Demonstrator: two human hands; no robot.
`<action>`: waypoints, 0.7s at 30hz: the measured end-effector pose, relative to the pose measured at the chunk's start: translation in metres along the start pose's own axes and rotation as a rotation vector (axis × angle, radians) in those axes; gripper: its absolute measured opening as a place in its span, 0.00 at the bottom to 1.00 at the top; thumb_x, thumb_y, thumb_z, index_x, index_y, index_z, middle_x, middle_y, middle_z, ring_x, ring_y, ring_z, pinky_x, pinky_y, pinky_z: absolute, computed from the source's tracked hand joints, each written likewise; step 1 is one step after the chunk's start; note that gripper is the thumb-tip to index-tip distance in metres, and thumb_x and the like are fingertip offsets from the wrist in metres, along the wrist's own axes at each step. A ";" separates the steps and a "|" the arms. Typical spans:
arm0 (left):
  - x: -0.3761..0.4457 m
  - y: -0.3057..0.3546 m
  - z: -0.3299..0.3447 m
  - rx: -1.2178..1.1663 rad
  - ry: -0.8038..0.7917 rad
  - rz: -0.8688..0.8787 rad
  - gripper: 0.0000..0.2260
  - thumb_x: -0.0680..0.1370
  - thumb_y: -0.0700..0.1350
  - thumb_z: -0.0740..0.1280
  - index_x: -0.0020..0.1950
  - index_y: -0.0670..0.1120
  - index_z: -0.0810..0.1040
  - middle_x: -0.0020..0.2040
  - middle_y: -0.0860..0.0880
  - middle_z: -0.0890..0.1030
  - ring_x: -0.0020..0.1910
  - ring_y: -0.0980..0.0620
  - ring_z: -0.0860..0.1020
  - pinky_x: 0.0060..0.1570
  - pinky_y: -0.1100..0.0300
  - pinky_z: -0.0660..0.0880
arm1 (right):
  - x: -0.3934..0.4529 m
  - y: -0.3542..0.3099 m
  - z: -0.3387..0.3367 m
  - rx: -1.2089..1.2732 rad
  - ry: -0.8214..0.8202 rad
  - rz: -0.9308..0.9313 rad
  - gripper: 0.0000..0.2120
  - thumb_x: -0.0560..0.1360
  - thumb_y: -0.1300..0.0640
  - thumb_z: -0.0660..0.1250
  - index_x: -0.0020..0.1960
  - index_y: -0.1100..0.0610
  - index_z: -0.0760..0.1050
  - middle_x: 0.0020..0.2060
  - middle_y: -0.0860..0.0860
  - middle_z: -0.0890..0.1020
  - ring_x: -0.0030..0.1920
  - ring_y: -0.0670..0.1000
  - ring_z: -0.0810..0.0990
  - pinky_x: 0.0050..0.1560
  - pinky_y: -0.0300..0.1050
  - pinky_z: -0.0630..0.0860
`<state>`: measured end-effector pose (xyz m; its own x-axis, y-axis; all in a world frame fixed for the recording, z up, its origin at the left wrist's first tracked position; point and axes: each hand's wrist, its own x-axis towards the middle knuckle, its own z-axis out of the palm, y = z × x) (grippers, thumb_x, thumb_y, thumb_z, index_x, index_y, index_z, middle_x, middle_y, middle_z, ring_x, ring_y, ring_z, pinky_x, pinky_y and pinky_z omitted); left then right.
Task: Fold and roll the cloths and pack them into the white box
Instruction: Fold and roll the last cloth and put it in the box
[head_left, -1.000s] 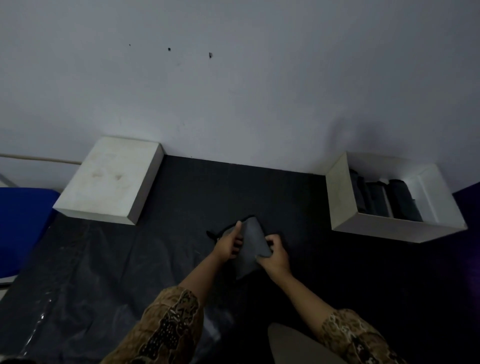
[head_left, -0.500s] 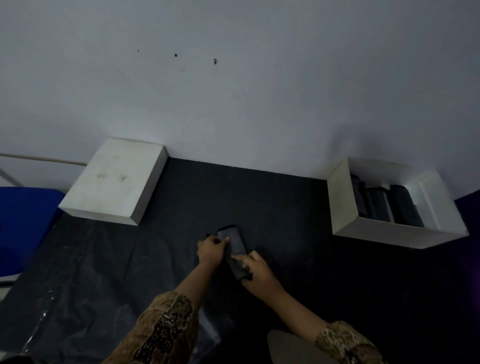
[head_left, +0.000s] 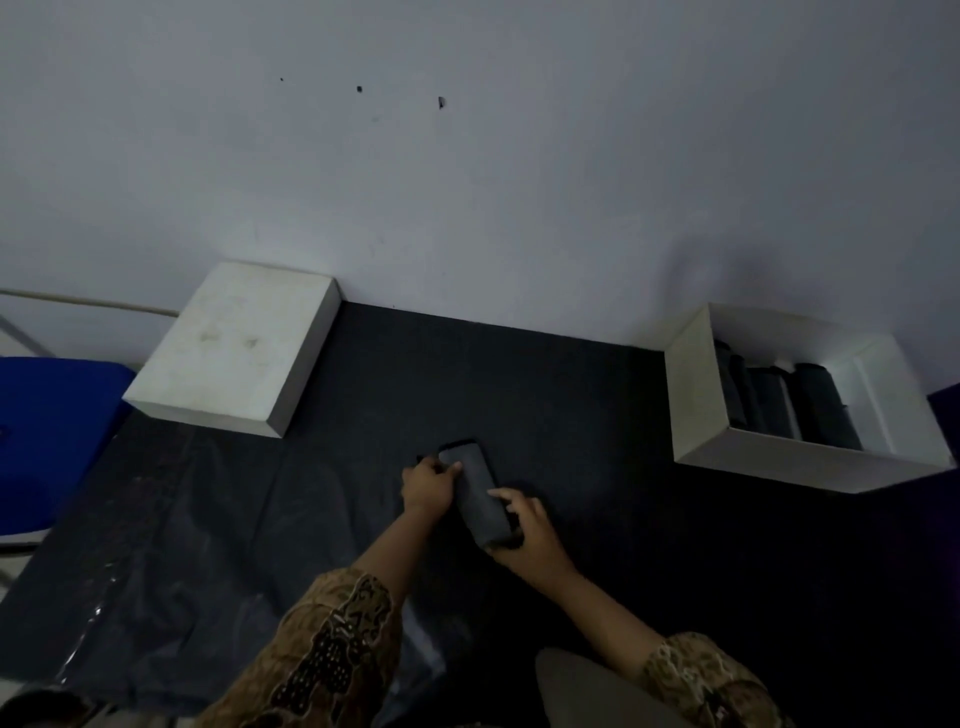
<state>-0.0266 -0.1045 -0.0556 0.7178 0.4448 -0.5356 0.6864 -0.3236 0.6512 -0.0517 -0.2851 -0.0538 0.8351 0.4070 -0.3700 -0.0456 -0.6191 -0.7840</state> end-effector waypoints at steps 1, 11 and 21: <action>0.000 0.000 -0.001 0.002 0.004 0.000 0.18 0.77 0.50 0.65 0.56 0.35 0.76 0.59 0.34 0.76 0.56 0.38 0.76 0.58 0.50 0.74 | 0.000 0.001 -0.001 0.019 -0.042 0.013 0.33 0.64 0.50 0.76 0.67 0.44 0.69 0.58 0.48 0.68 0.59 0.45 0.73 0.61 0.40 0.73; -0.014 -0.004 0.000 -0.109 0.071 -0.077 0.19 0.74 0.47 0.70 0.57 0.35 0.72 0.59 0.35 0.75 0.57 0.39 0.75 0.57 0.52 0.73 | 0.013 -0.007 0.015 0.148 0.141 0.217 0.22 0.66 0.60 0.76 0.53 0.56 0.67 0.47 0.52 0.76 0.46 0.48 0.77 0.39 0.31 0.73; -0.035 0.003 0.009 -0.434 -0.103 0.032 0.18 0.74 0.57 0.68 0.33 0.44 0.72 0.32 0.48 0.76 0.34 0.50 0.76 0.31 0.65 0.71 | 0.001 -0.026 -0.017 0.676 -0.113 0.423 0.19 0.74 0.70 0.64 0.64 0.63 0.69 0.59 0.63 0.78 0.55 0.59 0.79 0.54 0.52 0.77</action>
<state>-0.0486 -0.1281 -0.0395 0.7610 0.3477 -0.5476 0.5669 0.0540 0.8221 -0.0402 -0.2798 -0.0251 0.6144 0.3169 -0.7226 -0.6976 -0.2097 -0.6851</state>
